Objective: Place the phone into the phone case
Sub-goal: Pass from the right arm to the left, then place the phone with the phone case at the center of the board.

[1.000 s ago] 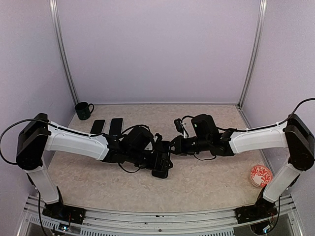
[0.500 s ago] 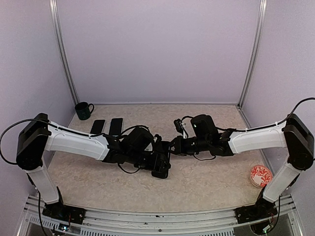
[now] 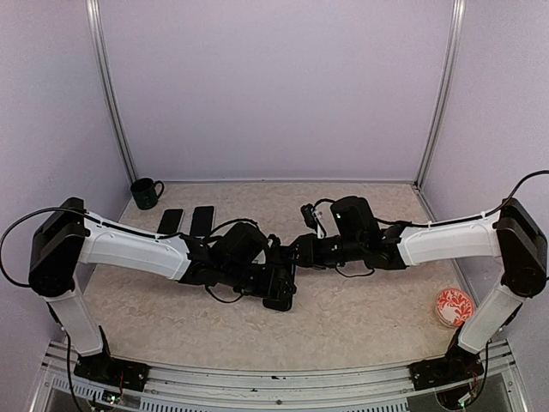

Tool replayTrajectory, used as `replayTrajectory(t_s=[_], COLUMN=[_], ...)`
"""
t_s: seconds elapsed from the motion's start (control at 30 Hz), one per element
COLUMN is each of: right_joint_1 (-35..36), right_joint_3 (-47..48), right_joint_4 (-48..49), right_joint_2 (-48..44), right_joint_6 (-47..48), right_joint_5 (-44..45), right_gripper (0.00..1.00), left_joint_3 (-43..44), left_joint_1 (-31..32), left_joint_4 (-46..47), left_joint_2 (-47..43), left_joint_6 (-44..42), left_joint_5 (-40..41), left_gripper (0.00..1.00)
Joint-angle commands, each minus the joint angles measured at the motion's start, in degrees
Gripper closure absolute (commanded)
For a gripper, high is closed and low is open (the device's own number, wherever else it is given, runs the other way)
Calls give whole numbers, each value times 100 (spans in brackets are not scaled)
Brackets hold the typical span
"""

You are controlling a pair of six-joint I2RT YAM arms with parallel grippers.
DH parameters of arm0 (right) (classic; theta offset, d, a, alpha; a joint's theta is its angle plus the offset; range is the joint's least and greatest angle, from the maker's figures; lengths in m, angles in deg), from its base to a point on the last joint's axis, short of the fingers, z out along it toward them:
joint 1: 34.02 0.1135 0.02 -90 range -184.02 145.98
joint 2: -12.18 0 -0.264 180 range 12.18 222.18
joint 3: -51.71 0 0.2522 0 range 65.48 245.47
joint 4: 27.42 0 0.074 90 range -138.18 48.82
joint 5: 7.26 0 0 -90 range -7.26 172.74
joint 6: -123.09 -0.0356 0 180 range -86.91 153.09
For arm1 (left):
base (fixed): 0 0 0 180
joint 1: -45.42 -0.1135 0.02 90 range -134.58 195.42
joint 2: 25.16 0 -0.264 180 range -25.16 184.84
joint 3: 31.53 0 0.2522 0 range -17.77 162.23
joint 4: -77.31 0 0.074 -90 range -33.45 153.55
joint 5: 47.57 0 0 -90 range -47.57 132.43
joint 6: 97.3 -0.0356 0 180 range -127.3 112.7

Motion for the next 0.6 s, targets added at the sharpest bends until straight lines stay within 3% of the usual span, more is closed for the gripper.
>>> replayTrajectory(t_s=[0.0, 0.33, 0.57], right_joint_1=[2, -277, -603], right_joint_3=[250, 255, -49], right_joint_4=[16, -692, -949], right_joint_2=[-142, -605, -1126], right_joint_6=[127, 449, 559], right_joint_5=[23, 307, 509], right_gripper=[57, 32, 29], left_joint_3=[125, 201, 402], left_joint_1=[-48, -282, -645], left_joint_4=[-93, -307, -548], left_joint_2=[7, -61, -6], left_joint_6=[-92, -212, -391], left_joint_5=[117, 160, 180], left_gripper=[29, 29, 29])
